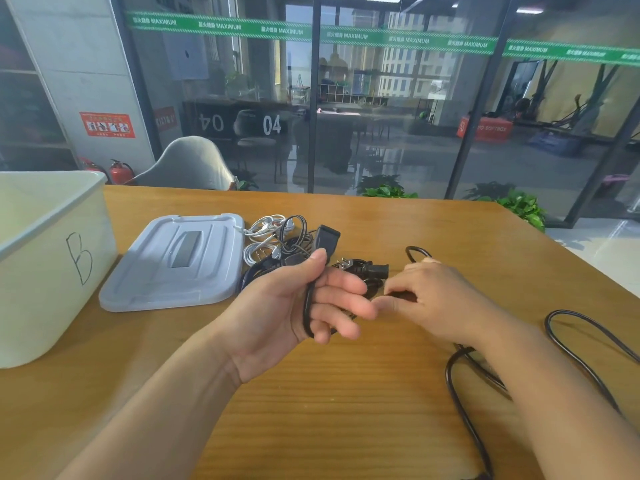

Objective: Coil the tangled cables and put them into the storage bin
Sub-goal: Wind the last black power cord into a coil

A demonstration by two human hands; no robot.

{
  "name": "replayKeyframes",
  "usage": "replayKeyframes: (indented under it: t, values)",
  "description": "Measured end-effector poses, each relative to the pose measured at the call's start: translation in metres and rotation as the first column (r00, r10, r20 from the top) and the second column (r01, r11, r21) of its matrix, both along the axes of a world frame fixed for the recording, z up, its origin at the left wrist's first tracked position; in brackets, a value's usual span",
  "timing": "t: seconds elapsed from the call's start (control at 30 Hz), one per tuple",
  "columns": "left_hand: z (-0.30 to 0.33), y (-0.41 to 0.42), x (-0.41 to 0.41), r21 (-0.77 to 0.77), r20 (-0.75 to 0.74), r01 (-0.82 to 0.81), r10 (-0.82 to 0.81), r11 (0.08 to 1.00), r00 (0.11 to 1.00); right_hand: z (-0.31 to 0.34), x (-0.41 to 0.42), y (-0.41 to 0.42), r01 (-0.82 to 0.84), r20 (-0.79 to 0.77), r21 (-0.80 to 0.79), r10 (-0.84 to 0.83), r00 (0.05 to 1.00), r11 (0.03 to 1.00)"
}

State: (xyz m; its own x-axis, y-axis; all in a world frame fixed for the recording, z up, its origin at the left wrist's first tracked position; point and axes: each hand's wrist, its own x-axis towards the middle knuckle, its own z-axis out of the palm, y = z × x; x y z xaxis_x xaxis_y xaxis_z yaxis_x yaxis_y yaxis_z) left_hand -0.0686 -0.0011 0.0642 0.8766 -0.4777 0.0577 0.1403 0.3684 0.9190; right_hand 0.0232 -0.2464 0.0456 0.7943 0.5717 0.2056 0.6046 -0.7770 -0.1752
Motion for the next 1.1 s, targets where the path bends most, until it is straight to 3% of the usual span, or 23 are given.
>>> replayKeyframes:
  t: [0.13,0.27,0.43,0.53,0.7,0.77,1.1]
  values:
    - [-0.002,0.001,-0.002,0.093,0.003,0.091,-0.092,0.992,0.996,0.006,0.007,-0.010,0.048,0.137,-0.042,-0.042,0.990,0.998]
    - [-0.007,-0.003,-0.002,0.193,0.015,0.121,-0.126,0.974,0.992,0.012,0.005,-0.018,0.105,0.243,0.020,-0.107,0.964,0.994]
    - [-0.018,-0.011,0.000,0.316,0.010,0.037,-0.043,0.948,0.999,0.015,-0.018,0.008,0.107,0.269,0.314,-0.196,0.943,0.943]
    - [-0.024,-0.013,0.003,0.355,0.033,-0.047,0.038,0.934,0.999,0.018,-0.034,0.024,0.028,0.216,0.456,-0.141,0.966,0.890]
    - [-0.028,-0.016,0.008,0.291,0.090,-0.206,0.187,0.934,0.978,0.020,-0.057,0.035,-0.102,-0.102,0.485,0.171,0.980,0.869]
    - [-0.028,-0.017,0.009,0.249,0.088,-0.240,0.224,0.938,0.971,0.019,-0.059,0.038,-0.109,-0.170,0.464,0.208,0.963,0.879]
    - [-0.029,-0.022,0.008,0.141,0.041,-0.265,0.262,0.954,0.964,0.008,-0.067,0.058,-0.093,-0.007,0.449,0.107,0.994,0.889]
